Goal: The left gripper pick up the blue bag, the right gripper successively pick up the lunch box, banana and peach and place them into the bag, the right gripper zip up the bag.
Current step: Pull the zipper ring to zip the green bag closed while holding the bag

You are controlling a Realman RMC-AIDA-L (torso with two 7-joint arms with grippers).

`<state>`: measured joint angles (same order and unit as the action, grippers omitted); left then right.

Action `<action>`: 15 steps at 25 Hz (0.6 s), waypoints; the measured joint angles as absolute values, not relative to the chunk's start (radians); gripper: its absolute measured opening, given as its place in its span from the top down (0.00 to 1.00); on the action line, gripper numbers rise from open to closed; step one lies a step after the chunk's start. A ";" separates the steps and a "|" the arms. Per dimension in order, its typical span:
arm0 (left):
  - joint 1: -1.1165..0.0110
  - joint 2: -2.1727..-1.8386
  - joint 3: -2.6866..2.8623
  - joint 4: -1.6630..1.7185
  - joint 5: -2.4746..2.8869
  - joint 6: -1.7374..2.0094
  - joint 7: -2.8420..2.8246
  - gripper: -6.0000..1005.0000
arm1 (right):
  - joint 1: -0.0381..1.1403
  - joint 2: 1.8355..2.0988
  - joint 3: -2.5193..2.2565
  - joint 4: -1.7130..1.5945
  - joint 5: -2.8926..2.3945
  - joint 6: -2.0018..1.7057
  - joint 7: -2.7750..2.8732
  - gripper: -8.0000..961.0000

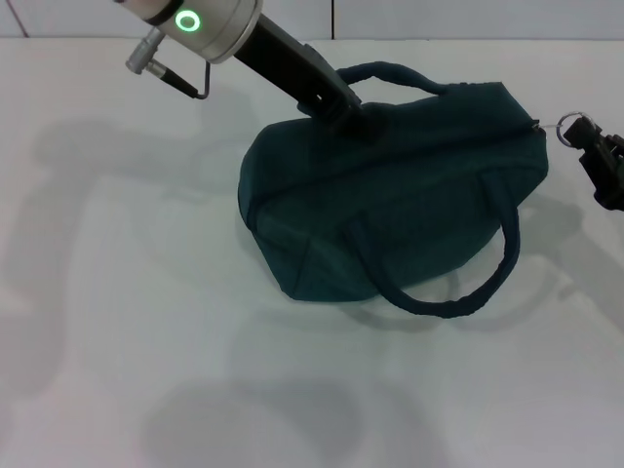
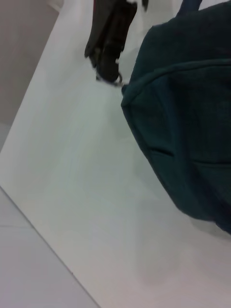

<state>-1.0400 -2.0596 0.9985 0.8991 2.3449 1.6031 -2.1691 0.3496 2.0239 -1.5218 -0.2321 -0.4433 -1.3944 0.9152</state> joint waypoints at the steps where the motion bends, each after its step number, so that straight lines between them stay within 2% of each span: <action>1: -1.040 -2.059 0.999 0.899 2.345 1.608 -2.169 0.95 | 0.351 2.024 -1.522 -0.233 -0.442 -1.384 0.915 0.99; 15: -1.037 -2.054 0.989 0.937 2.332 1.687 -2.169 0.95 | 0.402 2.024 -1.522 -0.234 -0.434 -1.207 0.910 0.99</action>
